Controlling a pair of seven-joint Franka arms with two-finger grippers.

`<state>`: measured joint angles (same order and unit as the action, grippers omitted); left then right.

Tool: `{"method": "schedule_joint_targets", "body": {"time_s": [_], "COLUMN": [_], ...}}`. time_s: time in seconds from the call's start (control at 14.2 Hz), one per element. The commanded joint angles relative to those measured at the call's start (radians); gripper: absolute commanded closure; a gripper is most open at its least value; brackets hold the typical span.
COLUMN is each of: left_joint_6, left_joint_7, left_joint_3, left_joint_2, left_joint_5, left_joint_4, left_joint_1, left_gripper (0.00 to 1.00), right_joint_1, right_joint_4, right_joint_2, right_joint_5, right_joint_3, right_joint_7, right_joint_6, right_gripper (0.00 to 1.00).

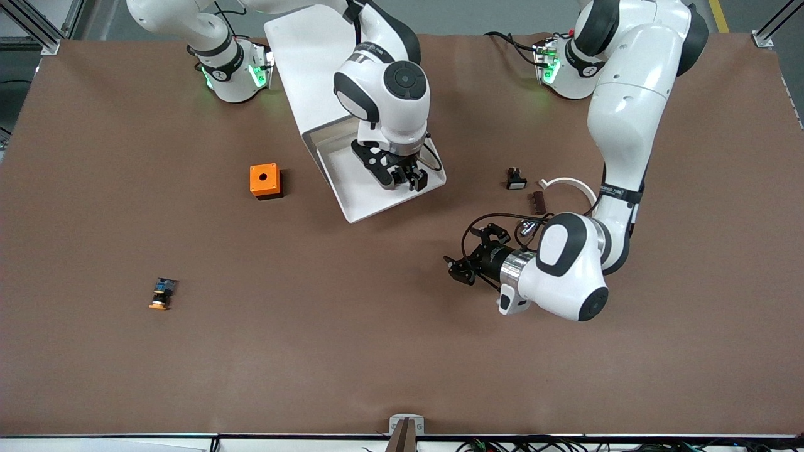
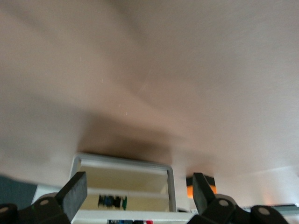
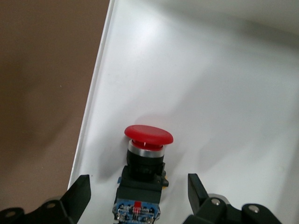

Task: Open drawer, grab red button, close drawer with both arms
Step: 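Carry the red button with the right gripper while the left gripper approaches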

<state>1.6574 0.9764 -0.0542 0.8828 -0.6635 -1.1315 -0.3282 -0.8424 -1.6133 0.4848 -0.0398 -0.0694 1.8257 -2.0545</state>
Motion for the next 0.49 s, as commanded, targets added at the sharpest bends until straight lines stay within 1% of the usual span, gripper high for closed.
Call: {"method": "schedule_joint_targets", "body": {"time_s": [0.0,0.07,0.14,0.28,0.42], "left_joint_6": [0.050,0.064,0.077,0.096,0.114], "left_joint_7": [-0.047,-0.064,-0.065,-0.070,-0.070], "left_joint_3": [0.007,0.004,0.005,-0.003,-0.001], "left_joint_2": [-0.077,-0.093,-0.116,-0.156,-0.182], "left_joint_5": [0.102,0.140,0.178,0.257,0.292], "left_joint_4": [-0.024,-0.024,-0.025,-0.028,-0.030], "left_joint_1": [-0.018,-0.023,-0.032,-0.040,-0.064], "left_gripper": [0.01,0.01,0.01,0.01,0.01], "right_joint_1": [-0.023,-0.023,-0.023,-0.023,-0.021], "right_joint_4": [0.023,0.023,0.029,0.030,0.036], "right_joint_2": [0.020,0.023,0.026,0.028,0.029], "right_joint_5": [0.000,0.000,0.000,0.000,0.000], "right_joint_3": [0.008,0.008,0.008,0.008,0.008], "right_joint_7": [0.026,0.026,0.024,0.021,0.015], "right_joint_6": [0.002,0.002,0.002,0.000,0.002], "right_gripper": [0.11,0.15,0.21,0.42,0.72]}}
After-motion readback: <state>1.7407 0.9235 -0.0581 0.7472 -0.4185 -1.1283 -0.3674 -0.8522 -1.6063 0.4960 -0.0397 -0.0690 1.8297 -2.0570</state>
